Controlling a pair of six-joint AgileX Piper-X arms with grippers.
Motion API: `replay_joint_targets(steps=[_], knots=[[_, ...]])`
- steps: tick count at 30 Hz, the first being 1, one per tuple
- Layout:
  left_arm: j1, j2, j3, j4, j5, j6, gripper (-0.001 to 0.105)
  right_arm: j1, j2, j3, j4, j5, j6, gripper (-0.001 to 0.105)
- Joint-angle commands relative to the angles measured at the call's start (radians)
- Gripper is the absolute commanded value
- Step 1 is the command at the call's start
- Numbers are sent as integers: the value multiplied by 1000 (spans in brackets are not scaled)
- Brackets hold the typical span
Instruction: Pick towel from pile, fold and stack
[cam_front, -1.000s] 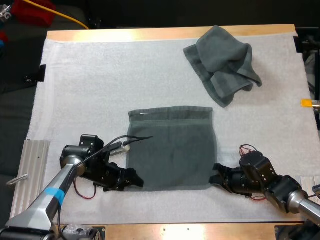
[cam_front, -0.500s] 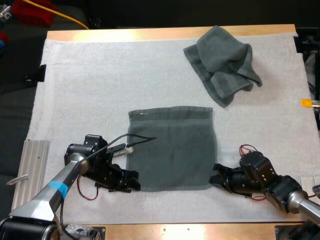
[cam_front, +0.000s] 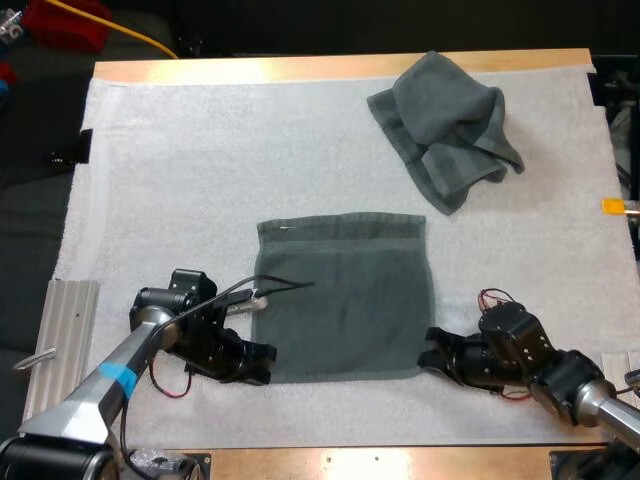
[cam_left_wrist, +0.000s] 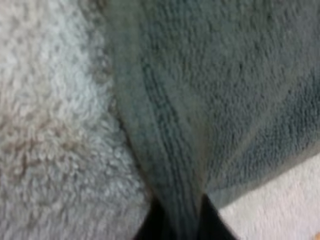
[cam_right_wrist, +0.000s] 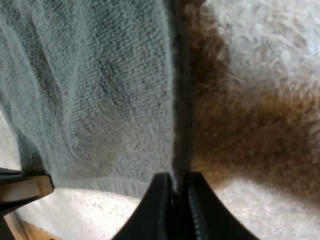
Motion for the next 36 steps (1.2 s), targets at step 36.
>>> replay_joint_targets(steps=[36], knots=[[-214, -182, -76, 194, 31, 26, 0, 82, -217, -185, 391, 6, -35, 0]])
